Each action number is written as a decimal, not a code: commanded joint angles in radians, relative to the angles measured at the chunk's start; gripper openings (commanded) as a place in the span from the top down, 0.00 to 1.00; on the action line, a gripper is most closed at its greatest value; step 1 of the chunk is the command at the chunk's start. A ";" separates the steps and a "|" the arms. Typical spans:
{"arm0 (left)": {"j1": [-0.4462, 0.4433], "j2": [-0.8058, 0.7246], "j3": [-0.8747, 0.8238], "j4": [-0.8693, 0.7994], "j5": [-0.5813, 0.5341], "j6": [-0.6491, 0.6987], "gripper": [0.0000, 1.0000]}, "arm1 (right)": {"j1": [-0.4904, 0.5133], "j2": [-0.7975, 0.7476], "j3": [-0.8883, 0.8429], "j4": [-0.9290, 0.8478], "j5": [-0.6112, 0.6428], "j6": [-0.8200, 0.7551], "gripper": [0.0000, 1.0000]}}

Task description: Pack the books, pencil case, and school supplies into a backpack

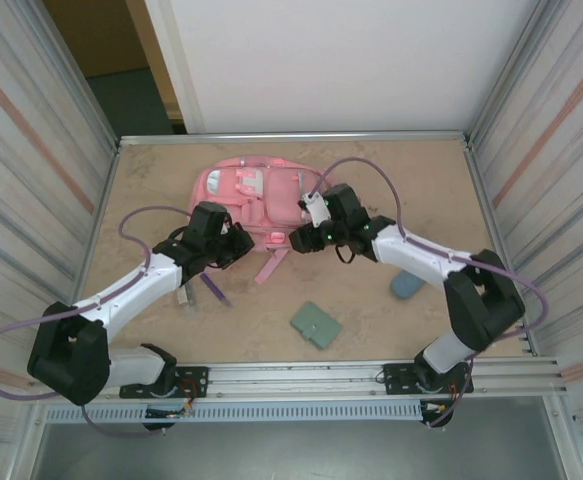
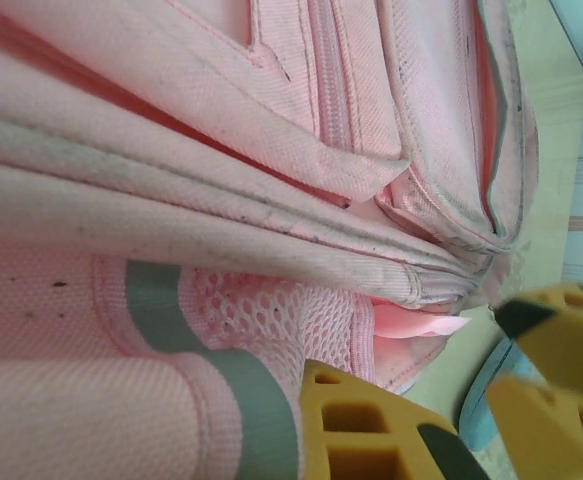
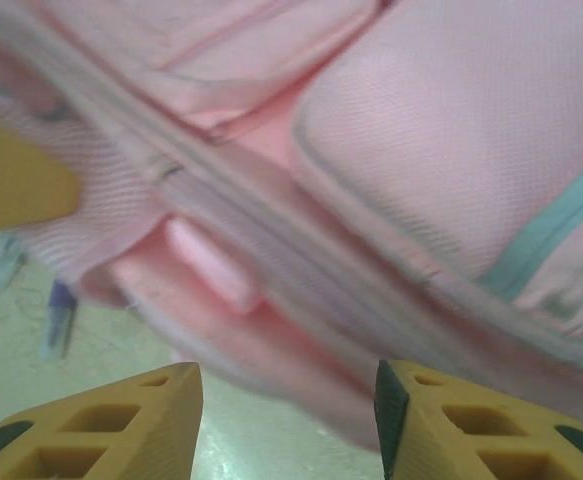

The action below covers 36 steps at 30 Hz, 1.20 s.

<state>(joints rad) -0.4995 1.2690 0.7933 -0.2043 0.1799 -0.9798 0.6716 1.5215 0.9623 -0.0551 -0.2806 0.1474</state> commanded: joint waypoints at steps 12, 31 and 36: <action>-0.023 0.019 0.021 0.105 0.074 -0.105 1.00 | 0.210 -0.005 -0.499 0.940 0.142 -0.332 0.32; -0.044 -0.002 -0.016 0.105 0.095 -0.150 1.00 | 0.232 0.262 -0.409 1.227 0.321 -0.316 0.62; -0.044 -0.029 -0.034 0.111 0.066 -0.166 1.00 | 0.240 0.286 -0.428 1.288 0.393 -0.308 0.75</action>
<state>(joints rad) -0.5308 1.2888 0.7647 -0.1490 0.2306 -1.1301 0.9039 1.8023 0.5301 1.1427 0.0399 -0.1665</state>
